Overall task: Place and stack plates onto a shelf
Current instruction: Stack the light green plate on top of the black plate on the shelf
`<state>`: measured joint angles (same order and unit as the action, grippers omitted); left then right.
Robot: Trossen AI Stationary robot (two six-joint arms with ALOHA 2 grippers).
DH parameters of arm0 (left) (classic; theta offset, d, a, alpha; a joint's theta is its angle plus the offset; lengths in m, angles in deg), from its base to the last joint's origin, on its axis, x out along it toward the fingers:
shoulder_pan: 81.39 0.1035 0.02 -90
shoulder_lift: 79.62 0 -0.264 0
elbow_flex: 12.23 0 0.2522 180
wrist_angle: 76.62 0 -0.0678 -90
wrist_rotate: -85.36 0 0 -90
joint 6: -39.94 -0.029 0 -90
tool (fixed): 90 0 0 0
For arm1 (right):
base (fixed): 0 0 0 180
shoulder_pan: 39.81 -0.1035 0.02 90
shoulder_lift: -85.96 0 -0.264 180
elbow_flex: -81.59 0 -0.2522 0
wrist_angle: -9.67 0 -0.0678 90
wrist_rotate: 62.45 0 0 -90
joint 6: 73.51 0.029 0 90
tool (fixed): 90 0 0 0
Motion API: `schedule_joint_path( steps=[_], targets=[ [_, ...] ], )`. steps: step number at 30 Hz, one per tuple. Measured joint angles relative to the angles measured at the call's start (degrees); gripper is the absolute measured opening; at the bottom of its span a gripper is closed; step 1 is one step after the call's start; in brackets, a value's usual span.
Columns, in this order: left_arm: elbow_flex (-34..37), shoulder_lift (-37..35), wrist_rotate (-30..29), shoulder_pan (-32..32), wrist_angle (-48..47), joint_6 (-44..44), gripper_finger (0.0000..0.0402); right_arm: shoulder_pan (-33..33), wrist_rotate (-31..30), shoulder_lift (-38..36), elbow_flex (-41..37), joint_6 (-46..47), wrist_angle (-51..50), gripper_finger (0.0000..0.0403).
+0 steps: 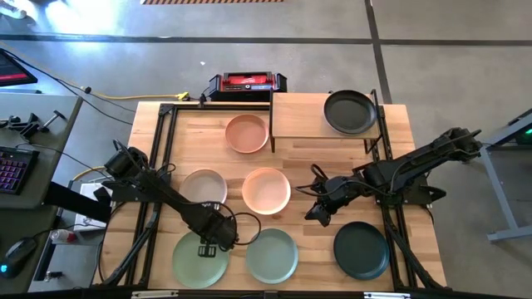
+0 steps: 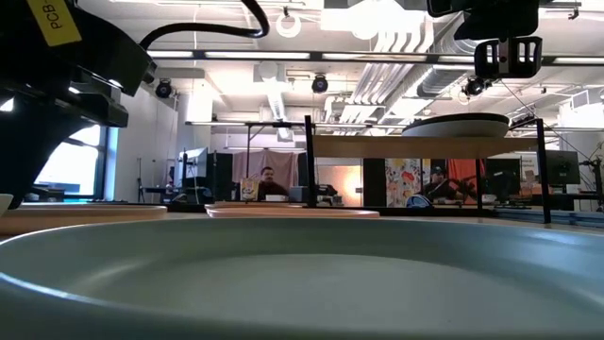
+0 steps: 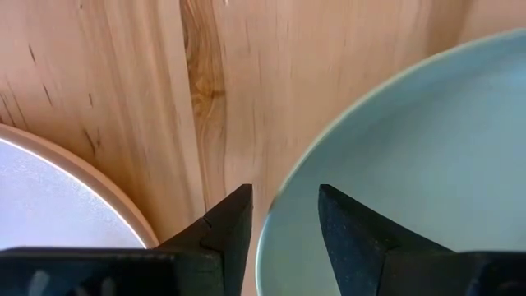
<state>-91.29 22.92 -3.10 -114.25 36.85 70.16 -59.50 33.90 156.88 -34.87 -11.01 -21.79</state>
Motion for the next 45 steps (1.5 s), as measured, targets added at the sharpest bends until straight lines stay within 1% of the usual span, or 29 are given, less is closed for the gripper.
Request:
schedule_joint_path(
  steps=[9,19,25,29,32,37,45],
  targets=[
    [0.0,0.0,0.0,0.0,0.2,0.1,0.006,0.0,0.0,0.0,0.0,0.0,0.0,0.0078],
    [0.0,0.0,0.1,0.0,0.2,0.0,0.0006,0.0,0.0,0.0,0.0,0.0,0.0,0.0078],
    [-0.1,0.0,0.2,0.0,0.3,-0.2,0.0002,0.0,0.0,0.0,0.0,0.0,0.0,0.0078],
    [-0.1,-0.1,1.7,0.0,-0.4,-0.9,0.0001,0.0,0.0,0.0,0.0,0.0,0.0,0.0078],
    [-0.1,-0.4,3.2,0.0,-1.5,0.5,0.0001,0.0,0.0,0.0,0.0,0.0,0.0,0.0078],
    [0.0,-2.6,3.3,0.0,-5.0,3.2,0.0001,0.0,0.6,0.0,0.0,0.0,1.8,0.0078],
    [0.0,-9.5,1.9,0.1,-8.5,10.2,0.0,0.0,1.2,0.0,0.0,-1.8,5.1,0.0078]
  ],
)
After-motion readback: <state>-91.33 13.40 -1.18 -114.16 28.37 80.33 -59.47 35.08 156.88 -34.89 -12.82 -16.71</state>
